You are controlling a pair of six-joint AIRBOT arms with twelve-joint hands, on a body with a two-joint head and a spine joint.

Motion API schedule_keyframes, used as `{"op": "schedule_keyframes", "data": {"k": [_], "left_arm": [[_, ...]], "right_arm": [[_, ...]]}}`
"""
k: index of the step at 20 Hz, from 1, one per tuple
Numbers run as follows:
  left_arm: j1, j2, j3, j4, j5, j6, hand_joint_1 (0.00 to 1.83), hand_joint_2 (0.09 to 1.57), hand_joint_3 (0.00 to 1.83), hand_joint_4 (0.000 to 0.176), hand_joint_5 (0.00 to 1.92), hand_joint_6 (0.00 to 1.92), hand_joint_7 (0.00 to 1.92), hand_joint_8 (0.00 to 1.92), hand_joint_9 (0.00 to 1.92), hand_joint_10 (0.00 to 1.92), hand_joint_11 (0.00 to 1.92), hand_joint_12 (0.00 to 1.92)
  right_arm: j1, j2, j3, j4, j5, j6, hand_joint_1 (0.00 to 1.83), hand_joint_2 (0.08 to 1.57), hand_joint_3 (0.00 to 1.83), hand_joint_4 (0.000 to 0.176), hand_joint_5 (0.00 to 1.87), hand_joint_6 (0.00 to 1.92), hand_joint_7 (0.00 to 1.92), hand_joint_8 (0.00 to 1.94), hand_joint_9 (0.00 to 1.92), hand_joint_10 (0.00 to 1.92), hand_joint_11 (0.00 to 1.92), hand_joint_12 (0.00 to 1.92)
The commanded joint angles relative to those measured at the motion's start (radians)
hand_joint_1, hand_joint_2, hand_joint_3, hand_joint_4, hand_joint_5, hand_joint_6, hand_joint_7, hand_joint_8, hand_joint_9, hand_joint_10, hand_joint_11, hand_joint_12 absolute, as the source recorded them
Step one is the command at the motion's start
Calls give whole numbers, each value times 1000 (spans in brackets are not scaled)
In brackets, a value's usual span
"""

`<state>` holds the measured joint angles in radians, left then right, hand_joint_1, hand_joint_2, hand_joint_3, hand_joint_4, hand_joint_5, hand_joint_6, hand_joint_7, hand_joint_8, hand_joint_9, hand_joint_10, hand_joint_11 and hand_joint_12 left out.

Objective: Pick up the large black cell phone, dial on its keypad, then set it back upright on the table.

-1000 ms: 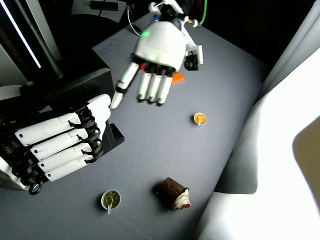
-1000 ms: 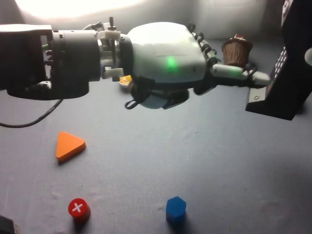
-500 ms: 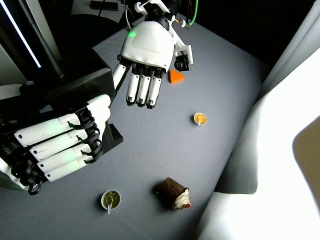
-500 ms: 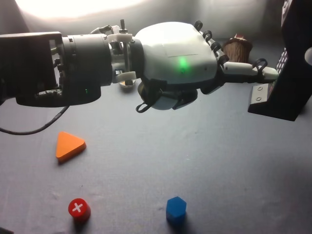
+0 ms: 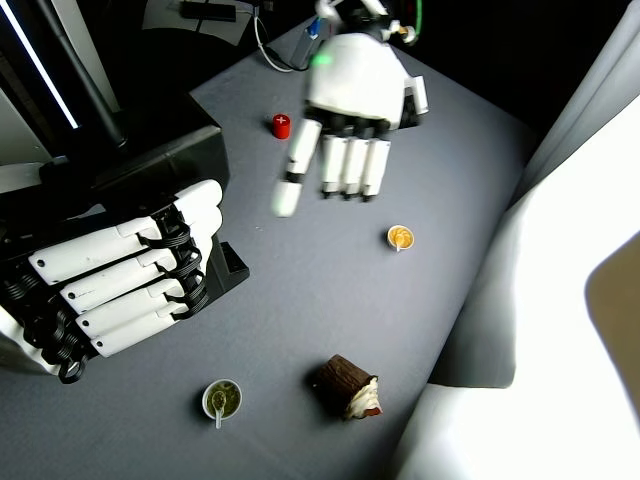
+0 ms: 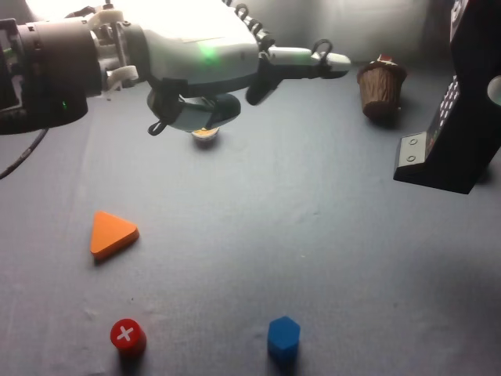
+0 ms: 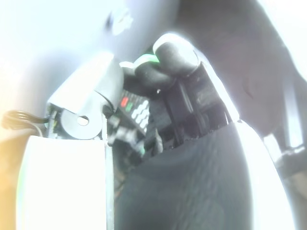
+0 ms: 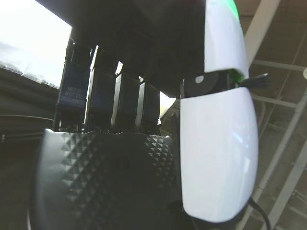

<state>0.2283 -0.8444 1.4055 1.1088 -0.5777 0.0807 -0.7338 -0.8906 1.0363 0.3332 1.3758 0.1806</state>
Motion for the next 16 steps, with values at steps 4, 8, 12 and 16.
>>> {"op": "schedule_keyframes", "data": {"k": [4, 8, 12, 16], "left_arm": [[-46, -22, 16, -49, -43, 12, 1456, 1108, 382, 145, 45, 1, 615, 1533, 580, 1886, 527, 1921], [-53, -42, -11, -49, -32, 13, 1459, 1080, 435, 146, 43, 0, 620, 1543, 590, 1883, 535, 1921], [-59, -49, -64, -48, -8, 19, 1457, 1099, 405, 141, 21, 0, 610, 1533, 584, 1901, 539, 1921], [-76, -52, -124, -47, 34, 34, 1457, 1105, 392, 140, 47, 6, 610, 1531, 583, 1898, 549, 1921]], "right_arm": [[17, 21, 3, 11, 148, 21, 1377, 1121, 2, 0, 945, 867, 949, 1069, 899, 1300, 972, 1239], [17, 28, 3, 14, 148, 21, 1375, 1128, 1, 0, 933, 872, 933, 1100, 884, 1323, 951, 1245], [17, 30, 3, 14, 148, 21, 1376, 1125, 0, 0, 961, 797, 939, 1085, 881, 1346, 937, 1270], [17, 30, 3, 13, 148, 21, 1380, 1113, 0, 0, 973, 788, 963, 1044, 922, 1288, 994, 1215]]}}
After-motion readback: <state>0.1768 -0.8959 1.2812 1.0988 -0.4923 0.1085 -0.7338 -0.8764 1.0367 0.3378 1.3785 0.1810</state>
